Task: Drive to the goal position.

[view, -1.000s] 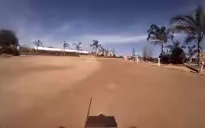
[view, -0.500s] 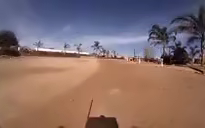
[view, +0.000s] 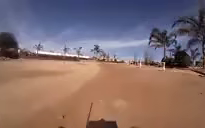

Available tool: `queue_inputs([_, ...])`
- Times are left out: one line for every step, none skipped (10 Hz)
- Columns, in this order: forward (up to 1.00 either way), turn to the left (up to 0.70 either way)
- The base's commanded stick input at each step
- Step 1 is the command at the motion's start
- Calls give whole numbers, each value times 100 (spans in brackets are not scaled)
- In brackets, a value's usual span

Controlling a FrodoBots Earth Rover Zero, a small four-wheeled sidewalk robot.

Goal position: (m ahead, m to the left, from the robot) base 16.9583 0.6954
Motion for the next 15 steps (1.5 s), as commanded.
queue_inputs([70, 0])
queue_inputs([70, 0])
queue_inputs([70, 0])
queue_inputs([70, 0])
queue_inputs([70, -3])
queue_inputs([70, -4])
queue_inputs([70, -5])
queue_inputs([70, -6])
queue_inputs([70, -7])
queue_inputs([70, -25])
queue_inputs([70, -12])
queue_inputs([70, 0])
queue_inputs([70, 0])
queue_inputs([70, 0])
queue_inputs([70, 0])
